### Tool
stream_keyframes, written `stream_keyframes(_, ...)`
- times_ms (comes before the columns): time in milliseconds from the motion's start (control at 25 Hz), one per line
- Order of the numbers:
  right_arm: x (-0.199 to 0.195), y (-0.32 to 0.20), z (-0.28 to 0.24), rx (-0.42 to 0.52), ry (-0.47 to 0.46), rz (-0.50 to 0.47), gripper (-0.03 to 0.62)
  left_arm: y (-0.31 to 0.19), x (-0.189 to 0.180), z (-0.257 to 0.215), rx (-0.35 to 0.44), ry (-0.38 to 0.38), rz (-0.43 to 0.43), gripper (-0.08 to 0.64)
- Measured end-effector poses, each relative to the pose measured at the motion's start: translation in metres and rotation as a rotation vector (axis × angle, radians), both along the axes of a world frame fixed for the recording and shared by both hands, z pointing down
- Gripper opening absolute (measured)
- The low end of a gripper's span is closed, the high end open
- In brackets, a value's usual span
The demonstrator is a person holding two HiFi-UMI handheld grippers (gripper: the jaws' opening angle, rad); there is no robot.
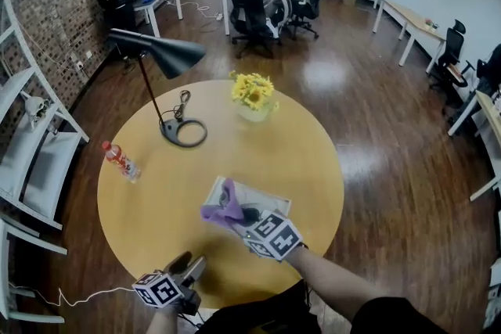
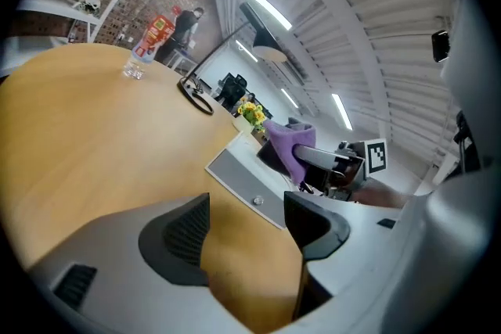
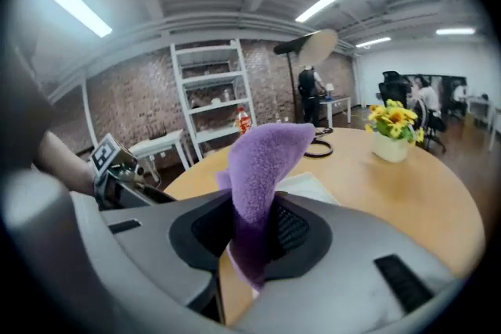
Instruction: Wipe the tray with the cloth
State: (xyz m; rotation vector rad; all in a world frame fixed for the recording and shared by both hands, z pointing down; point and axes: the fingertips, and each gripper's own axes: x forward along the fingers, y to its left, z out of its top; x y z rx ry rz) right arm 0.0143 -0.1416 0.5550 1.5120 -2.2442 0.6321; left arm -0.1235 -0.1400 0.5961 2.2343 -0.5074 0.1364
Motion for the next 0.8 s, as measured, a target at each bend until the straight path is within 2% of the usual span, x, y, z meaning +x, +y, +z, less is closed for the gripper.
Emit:
stream_keyframes(80,-0.023,-0.024,0.014,-0.051,0.089,-0.065,0.087,-0.002,-0.017,-0.008,0.006,0.023,-0.052,0.288)
stream_keyframes(160,-0.039,-0.046,0.026,-0.096,0.14,-0.098,0.087,-0.004,-0.032,-0.016,0.011,0.046,-0.107,0.288)
stream_keyframes(280,-0.042,-0.074,0.035,-0.115,0.183,-0.081,0.087,0.0,-0.055,-0.022,0.011,0.066,-0.177,0.288)
stream_keyframes(480,0.023,-0.127,0.038,-0.111,0.325,0.027,0.089,0.007,-0.083,-0.018,0.006,0.054,-0.255,0.288)
stream_keyframes(560,0.042,-0.137,0.045,-0.119,0.364,-0.003,0.091,0.011,-0.089,-0.016,0.003,0.048,-0.274,0.288)
stream_keyframes(800,0.073,-0.133,0.064,-0.179,0.38,-0.135,0.092,0.018,-0.088,-0.015,0.005,0.056,-0.299,0.287)
